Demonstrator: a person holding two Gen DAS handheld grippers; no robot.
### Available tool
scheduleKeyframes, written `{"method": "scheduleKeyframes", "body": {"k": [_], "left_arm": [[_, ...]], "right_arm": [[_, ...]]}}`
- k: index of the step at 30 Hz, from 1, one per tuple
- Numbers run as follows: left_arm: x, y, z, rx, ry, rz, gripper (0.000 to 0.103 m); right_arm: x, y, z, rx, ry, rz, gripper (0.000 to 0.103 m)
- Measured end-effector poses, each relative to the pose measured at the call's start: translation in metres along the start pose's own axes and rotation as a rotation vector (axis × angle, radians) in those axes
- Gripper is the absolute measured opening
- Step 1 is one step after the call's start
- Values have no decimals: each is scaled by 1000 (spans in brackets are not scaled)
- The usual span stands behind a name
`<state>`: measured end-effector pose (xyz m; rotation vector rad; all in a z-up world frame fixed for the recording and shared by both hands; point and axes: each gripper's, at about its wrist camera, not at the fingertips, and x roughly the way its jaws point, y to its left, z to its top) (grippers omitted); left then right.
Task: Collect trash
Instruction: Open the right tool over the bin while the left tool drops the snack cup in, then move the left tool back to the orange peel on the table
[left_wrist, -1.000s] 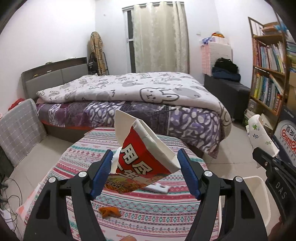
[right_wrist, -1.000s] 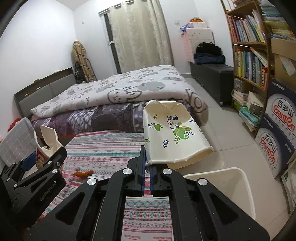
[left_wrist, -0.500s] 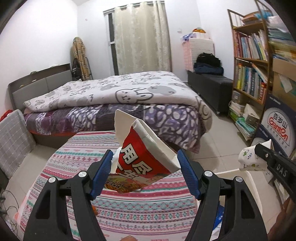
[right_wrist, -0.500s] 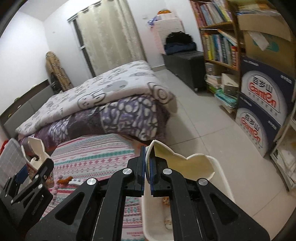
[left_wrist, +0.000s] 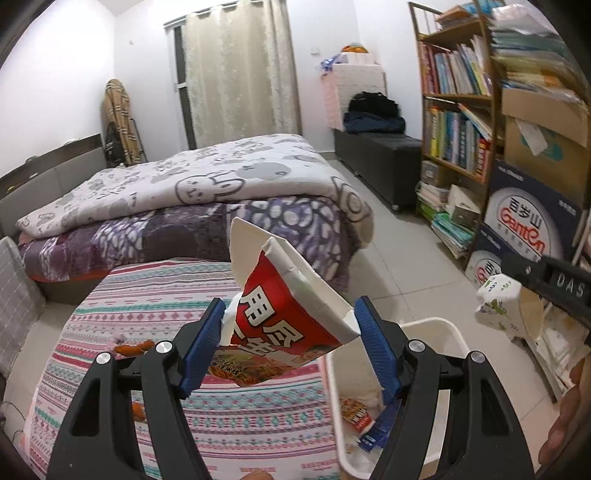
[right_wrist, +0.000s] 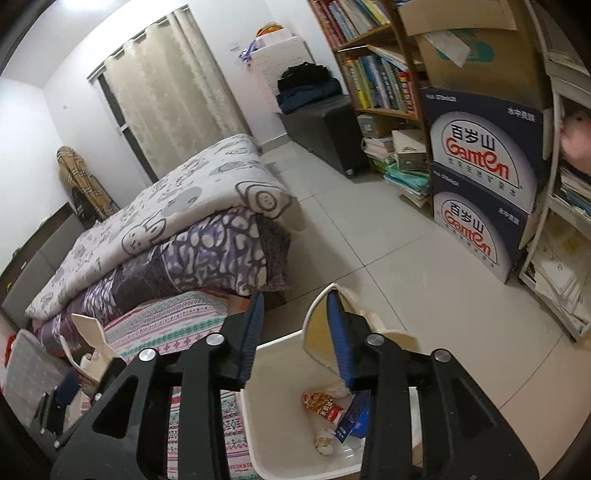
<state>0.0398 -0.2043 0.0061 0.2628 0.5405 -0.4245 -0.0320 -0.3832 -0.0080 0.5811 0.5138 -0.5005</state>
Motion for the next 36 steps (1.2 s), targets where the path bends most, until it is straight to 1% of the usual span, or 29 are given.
{"method": "scheduleKeyframes", "body": {"k": [3, 7, 13, 16, 19, 22, 25, 27, 28, 30, 31, 33, 36], "left_arm": [[1, -14, -3, 20, 7, -21, 71], [3, -29, -6, 42, 19, -55, 71], [13, -51, -12, 54, 61, -117, 72], [20, -60, -12, 49, 96, -174, 73], [28, -68, -13, 57, 131, -235, 80], [32, -70, -15, 55, 141, -240, 85], [34, -67, -15, 37, 153, -246, 87], [35, -63, -14, 21, 160, -254, 90], [36, -60, -14, 15, 162, -253, 90], [35, -56, -13, 16, 159, -240, 90], [35, -54, -13, 17, 157, -233, 90], [35, -50, -14, 14, 160, -219, 90], [34, -41, -16, 16, 165, -181, 90]], "right_arm": [[-3, -11, 3, 20, -10, -8, 40], [-6, -26, 7, 50, -15, -10, 41], [-8, -42, 10, 77, -19, -23, 44], [-10, -51, 11, 99, -23, -31, 48], [-10, -59, 14, 122, -23, -35, 51], [-11, -64, 16, 139, -25, -39, 56], [-11, -66, 17, 160, -28, -45, 63], [-12, -65, 18, 174, -30, -36, 71], [-12, -63, 18, 176, -32, -32, 73], [-14, -57, 19, 167, -39, -36, 82], [-15, -52, 19, 160, -45, -44, 84], [-16, -43, 17, 151, -51, -52, 94], [-12, -27, 14, 129, -36, -59, 96]]}}
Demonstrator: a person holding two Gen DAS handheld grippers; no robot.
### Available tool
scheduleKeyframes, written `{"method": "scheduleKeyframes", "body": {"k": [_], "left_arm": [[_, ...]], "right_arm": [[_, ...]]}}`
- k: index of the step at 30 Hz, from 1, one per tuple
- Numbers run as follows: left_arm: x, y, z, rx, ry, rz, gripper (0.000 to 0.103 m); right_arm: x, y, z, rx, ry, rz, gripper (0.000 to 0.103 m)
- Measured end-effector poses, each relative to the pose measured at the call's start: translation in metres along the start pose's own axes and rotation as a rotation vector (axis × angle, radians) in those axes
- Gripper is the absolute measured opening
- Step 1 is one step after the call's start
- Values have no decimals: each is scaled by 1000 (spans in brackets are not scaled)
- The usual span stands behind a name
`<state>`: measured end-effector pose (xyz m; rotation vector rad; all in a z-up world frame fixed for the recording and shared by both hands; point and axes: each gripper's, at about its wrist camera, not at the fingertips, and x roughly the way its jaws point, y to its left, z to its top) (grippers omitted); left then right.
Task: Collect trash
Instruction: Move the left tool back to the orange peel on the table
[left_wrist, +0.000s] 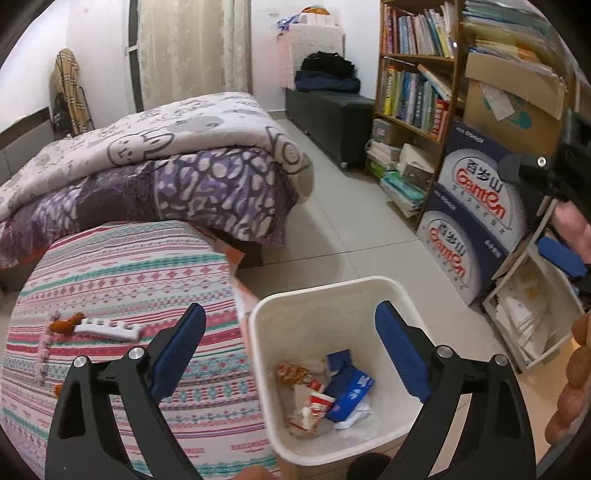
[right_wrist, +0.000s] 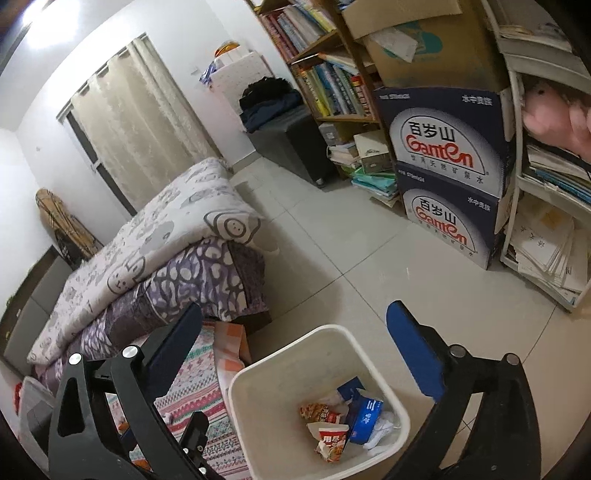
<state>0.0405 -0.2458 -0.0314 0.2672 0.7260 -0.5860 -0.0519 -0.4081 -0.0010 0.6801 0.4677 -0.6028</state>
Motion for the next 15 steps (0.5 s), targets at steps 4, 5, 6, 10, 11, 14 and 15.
{"method": "scheduleKeyframes", "body": {"k": [4, 5, 6, 10, 11, 14, 15], "left_arm": [[-3, 18, -5, 1, 2, 64, 90], [-3, 25, -7, -7, 5, 80, 90], [-4, 33, -8, -17, 9, 93, 90], [-3, 71, -16, -74, 40, 173, 91], [-3, 78, -18, -86, 46, 188, 91], [-1, 113, -27, -141, 80, 266, 91], [0, 121, -28, -154, 90, 284, 91]], "right_arm": [[10, 22, -11, -38, 43, -22, 96], [13, 28, -15, -44, 58, -24, 96], [15, 32, -17, -48, 67, -26, 96], [27, 54, -31, -61, 125, -21, 96], [29, 59, -34, -65, 136, -19, 96], [38, 79, -47, -94, 180, -8, 96], [42, 88, -54, -110, 197, -5, 96]]}}
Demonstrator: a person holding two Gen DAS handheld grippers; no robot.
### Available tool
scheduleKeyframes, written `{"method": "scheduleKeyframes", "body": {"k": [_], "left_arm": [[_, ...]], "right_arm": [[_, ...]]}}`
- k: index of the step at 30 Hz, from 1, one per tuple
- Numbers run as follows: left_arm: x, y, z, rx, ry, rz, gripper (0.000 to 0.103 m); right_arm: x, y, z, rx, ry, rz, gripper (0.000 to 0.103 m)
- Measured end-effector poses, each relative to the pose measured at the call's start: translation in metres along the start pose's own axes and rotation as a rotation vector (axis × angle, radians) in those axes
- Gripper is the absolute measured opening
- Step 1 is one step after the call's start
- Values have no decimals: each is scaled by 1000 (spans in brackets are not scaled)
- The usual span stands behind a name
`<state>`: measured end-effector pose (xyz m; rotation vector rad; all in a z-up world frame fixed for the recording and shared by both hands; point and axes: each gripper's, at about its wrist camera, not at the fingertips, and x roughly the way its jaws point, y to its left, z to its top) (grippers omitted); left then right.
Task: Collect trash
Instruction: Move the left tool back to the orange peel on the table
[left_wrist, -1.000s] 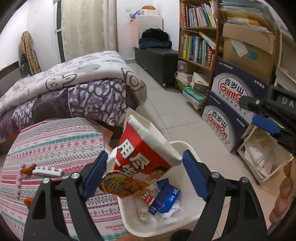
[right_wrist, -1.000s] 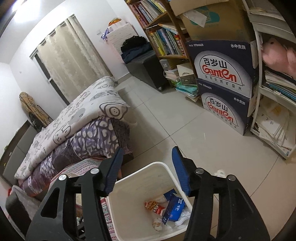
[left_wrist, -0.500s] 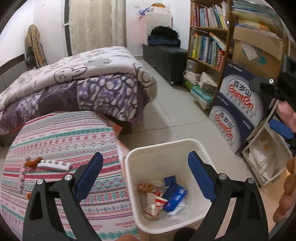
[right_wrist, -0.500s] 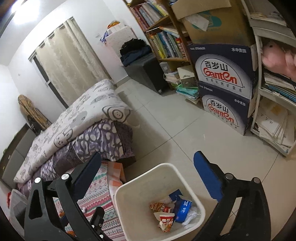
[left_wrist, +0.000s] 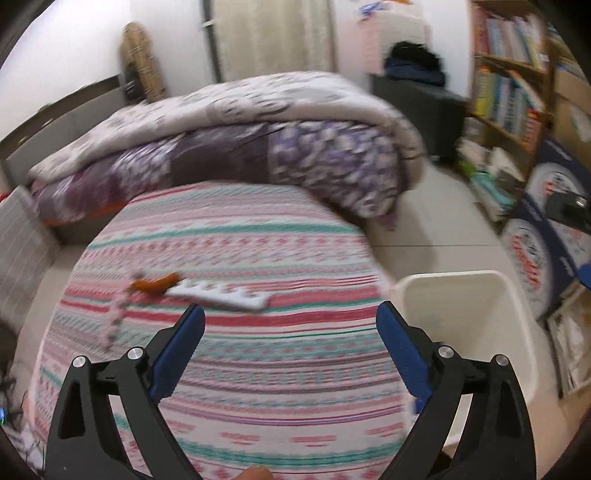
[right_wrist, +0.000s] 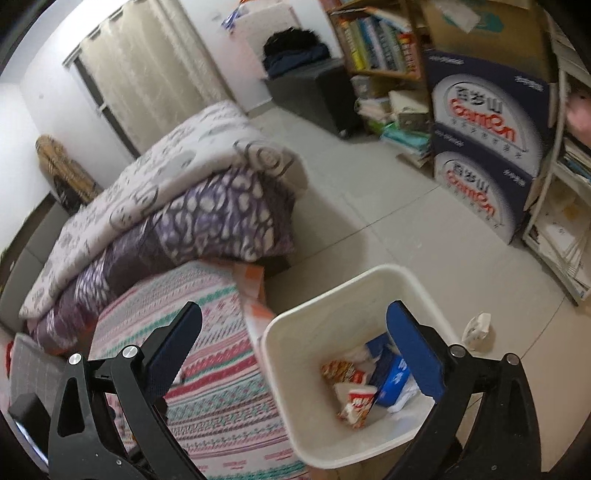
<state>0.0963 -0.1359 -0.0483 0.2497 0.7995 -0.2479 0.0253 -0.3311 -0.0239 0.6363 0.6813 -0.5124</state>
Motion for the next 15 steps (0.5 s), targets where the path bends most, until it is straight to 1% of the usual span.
{"method": "scheduleKeyframes", "body": {"k": [4, 6, 8, 11, 15], "left_arm": [[19, 45, -7, -61, 58, 93, 91], [27, 65, -10, -99, 89, 125, 91], [35, 87, -15, -148, 124, 148, 91], [45, 108, -22, -195, 167, 169, 91], [59, 126, -33, -213, 217, 196, 91]], "right_arm": [[12, 28, -13, -47, 43, 15, 96], [18, 41, -19, -73, 64, 23, 96], [24, 52, -26, -97, 87, 28, 96], [31, 67, -36, -129, 114, 32, 96], [38, 82, -45, -167, 140, 36, 96]]}}
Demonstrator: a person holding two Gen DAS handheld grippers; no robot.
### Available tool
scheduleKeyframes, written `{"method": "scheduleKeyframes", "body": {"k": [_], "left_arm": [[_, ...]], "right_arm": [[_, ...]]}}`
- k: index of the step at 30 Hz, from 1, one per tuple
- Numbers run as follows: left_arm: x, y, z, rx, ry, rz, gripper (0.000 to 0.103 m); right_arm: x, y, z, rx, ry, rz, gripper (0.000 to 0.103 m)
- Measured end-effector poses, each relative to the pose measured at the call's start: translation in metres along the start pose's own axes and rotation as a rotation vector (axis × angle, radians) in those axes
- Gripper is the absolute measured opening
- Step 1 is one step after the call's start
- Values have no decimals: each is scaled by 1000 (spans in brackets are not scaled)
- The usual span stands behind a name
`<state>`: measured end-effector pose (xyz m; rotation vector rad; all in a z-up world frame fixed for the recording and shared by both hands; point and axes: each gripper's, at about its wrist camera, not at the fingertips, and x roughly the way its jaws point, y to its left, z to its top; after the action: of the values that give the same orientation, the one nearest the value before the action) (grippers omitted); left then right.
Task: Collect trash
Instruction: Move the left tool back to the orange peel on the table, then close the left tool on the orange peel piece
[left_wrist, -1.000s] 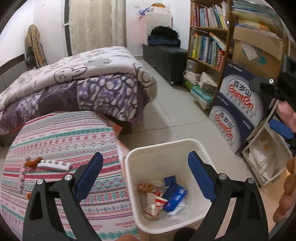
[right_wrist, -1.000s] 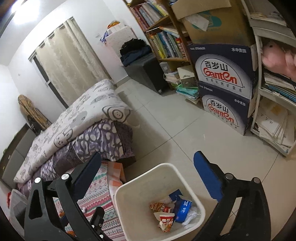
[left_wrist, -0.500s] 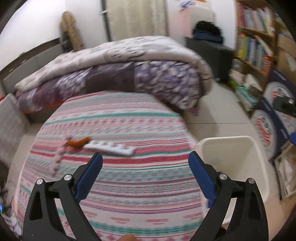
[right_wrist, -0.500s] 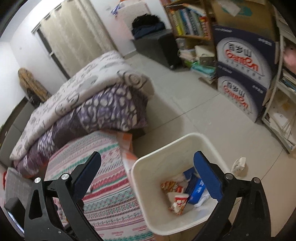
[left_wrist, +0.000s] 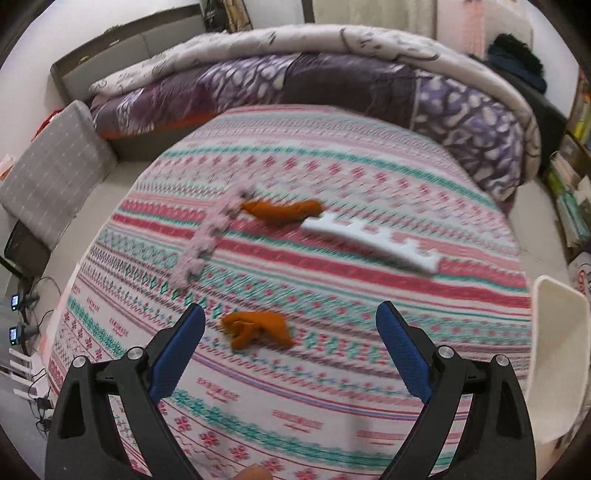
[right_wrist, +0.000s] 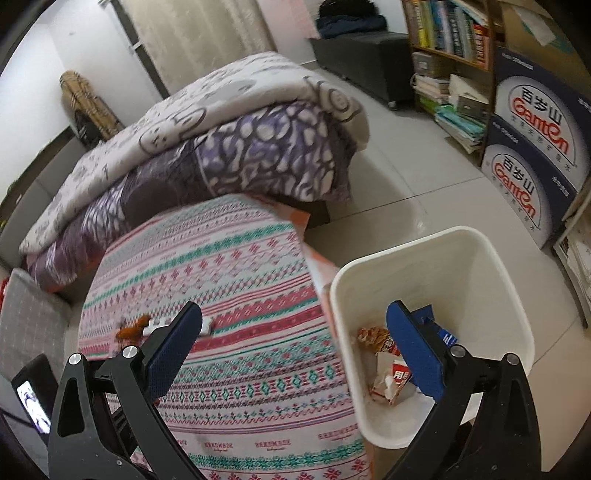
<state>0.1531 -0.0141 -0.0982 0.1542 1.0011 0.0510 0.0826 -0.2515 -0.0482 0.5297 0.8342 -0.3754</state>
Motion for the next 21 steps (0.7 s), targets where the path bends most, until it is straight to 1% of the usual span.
{"method": "scheduleKeyframes", "body": {"k": [5, 8, 11, 12, 13, 14, 16, 17, 18, 20, 21], "left_arm": [[22, 17, -3, -21, 47, 5, 91], [36, 24, -6, -43, 89, -10, 91], [45, 26, -9, -40, 114, -17, 91], [48, 27, -10, -41, 118, -29, 89], [49, 28, -11, -42, 117, -47, 81], [52, 28, -12, -36, 122, -75, 77], [57, 29, -13, -31, 148, -102, 55], [59, 31, -14, -39, 158, -108, 54], [59, 33, -15, -43, 155, -110, 51], [57, 37, -14, -51, 141, -129, 49], [56, 40, -13, -58, 138, -139, 45]], "right_arm": [[8, 10, -5, -14, 30, 3, 96], [14, 13, -6, -11, 46, 0, 96], [20, 18, -9, -16, 62, -1, 96], [21, 19, -9, -20, 63, -3, 96], [23, 22, -10, -26, 65, -6, 96], [25, 23, -11, -32, 67, -8, 96], [29, 29, -14, -48, 73, -10, 96], [31, 31, -15, -56, 78, -9, 96], [34, 34, -16, -69, 84, -8, 96], [39, 41, -20, -101, 97, -8, 96], [43, 47, -23, -132, 104, -10, 96]]}}
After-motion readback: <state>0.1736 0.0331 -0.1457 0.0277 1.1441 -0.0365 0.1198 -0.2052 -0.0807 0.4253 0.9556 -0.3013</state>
